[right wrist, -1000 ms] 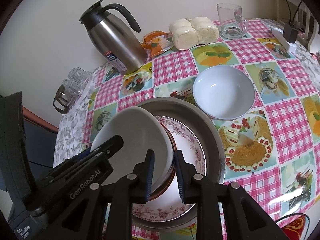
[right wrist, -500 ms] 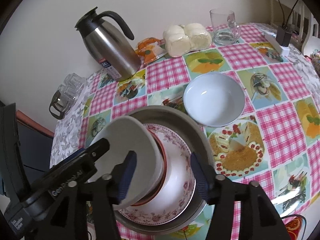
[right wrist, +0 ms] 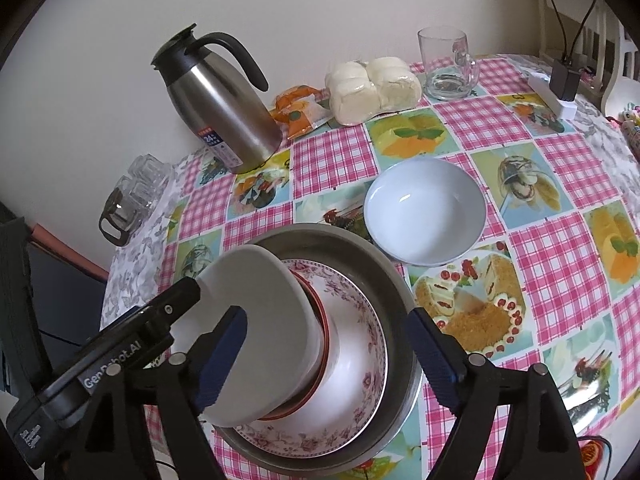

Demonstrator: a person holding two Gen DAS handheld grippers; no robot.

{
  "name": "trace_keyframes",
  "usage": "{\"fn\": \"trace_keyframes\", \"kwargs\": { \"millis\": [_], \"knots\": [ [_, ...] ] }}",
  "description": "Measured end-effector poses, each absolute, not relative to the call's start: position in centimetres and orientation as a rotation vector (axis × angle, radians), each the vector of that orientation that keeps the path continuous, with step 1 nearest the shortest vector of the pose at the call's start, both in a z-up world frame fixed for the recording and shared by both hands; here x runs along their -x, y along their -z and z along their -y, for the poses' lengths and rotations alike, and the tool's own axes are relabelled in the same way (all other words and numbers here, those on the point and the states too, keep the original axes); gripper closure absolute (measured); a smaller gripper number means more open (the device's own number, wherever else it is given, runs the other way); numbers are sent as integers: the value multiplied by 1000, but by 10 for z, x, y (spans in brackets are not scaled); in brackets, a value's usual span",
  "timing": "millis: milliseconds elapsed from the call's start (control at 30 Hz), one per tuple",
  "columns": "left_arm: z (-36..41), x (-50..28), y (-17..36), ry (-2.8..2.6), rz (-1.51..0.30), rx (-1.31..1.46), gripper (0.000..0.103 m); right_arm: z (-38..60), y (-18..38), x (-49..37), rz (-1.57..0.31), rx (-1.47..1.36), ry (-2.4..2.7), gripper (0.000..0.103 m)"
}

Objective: Organize plates and bowls
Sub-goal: 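Lower the square bowl into the red-rimmed bowl and open the left tool, then move the left tool to the white round bowl and close on its rim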

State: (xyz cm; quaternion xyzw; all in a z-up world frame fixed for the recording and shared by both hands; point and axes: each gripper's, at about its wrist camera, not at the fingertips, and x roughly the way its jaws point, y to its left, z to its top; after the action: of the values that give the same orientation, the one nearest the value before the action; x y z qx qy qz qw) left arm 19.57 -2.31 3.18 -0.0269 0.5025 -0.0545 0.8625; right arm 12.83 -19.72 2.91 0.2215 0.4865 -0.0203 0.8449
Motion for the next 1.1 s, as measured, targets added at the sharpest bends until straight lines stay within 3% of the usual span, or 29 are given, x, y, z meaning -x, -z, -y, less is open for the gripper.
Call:
{"fn": "trace_keyframes", "kwargs": {
  "millis": [300, 367, 1100],
  "knots": [
    [16, -195, -34, 78, -1027, 64, 5, 200, -31, -129, -1008, -467, 47, 0],
    [14, -195, -33, 63, -1023, 64, 1, 201, -31, -129, -1005, -469, 47, 0],
    [24, -187, -54, 13, -925, 26, 1, 274, -43, -120, -957, -501, 203, 0]
  ]
}}
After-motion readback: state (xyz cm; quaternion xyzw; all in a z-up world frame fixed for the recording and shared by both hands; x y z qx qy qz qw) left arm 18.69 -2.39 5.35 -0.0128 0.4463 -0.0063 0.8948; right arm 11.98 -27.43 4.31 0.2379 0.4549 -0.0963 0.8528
